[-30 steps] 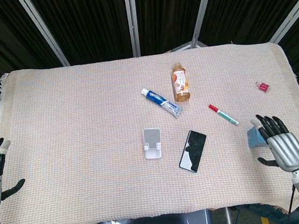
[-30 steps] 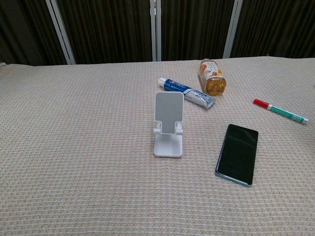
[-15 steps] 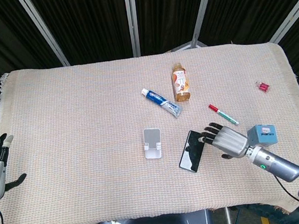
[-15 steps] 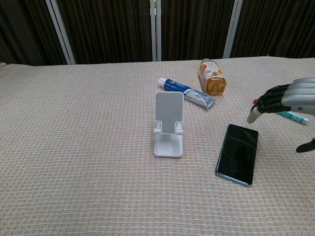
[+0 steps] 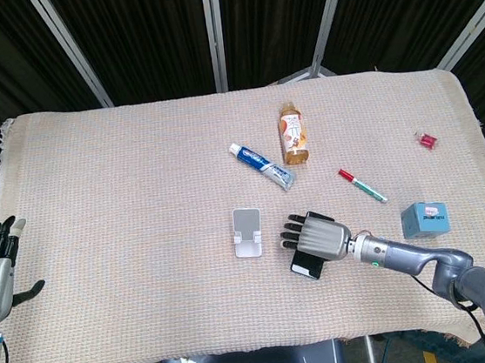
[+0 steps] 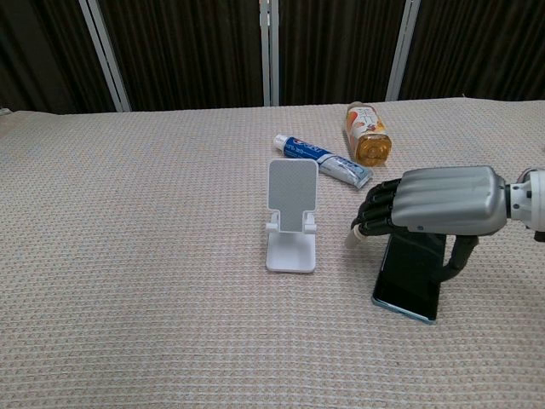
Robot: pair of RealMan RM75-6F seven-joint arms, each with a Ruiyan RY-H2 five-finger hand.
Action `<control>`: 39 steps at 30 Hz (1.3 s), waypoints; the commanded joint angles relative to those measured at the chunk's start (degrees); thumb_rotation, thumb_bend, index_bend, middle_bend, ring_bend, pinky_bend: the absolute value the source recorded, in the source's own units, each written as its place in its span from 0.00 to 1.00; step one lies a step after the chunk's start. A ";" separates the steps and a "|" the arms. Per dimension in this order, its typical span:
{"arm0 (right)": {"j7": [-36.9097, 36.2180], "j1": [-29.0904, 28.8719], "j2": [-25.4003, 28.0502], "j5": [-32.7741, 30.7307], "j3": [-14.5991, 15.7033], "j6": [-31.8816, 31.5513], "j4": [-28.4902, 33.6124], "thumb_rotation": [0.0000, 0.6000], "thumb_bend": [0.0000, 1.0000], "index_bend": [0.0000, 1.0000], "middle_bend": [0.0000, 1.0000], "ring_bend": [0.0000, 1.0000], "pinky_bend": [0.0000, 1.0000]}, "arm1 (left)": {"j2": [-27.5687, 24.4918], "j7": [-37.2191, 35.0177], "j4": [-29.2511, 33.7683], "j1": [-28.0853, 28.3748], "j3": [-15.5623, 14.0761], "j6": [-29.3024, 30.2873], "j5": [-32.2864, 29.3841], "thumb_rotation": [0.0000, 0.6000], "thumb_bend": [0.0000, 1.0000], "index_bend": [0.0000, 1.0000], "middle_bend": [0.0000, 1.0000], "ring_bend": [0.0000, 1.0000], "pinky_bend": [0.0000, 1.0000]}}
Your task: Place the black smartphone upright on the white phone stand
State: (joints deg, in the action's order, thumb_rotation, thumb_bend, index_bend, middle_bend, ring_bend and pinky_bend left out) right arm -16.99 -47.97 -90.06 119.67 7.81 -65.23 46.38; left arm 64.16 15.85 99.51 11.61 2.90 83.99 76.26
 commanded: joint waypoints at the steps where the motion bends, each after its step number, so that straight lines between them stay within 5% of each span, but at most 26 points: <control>1: 0.21 -0.31 0.03 -0.53 0.29 0.31 0.05 1.00 0.00 0.21 0.20 0.19 0.20 | 0.06 0.13 -0.07 -0.03 0.09 -0.06 0.03 1.00 0.00 0.00 0.00 0.00 0.00; 18: 0.66 -0.47 0.00 -1.49 5.61 -0.49 -3.72 1.00 0.00 0.21 0.18 0.19 0.08 | 0.36 1.31 0.37 -0.62 0.92 -0.33 0.02 1.00 0.00 0.00 0.00 0.00 0.00; 39: 2.03 -0.64 3.17 -2.08 8.69 -1.94 -0.18 1.00 0.00 0.17 0.16 0.20 0.22 | 0.30 1.18 0.35 -0.87 1.43 -1.02 0.06 1.00 0.00 0.00 0.00 0.00 0.00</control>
State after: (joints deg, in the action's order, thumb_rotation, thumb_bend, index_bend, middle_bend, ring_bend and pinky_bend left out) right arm -15.15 -48.66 -87.00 117.56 16.38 -67.06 45.99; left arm 64.47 17.02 99.87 10.74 4.33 82.96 76.33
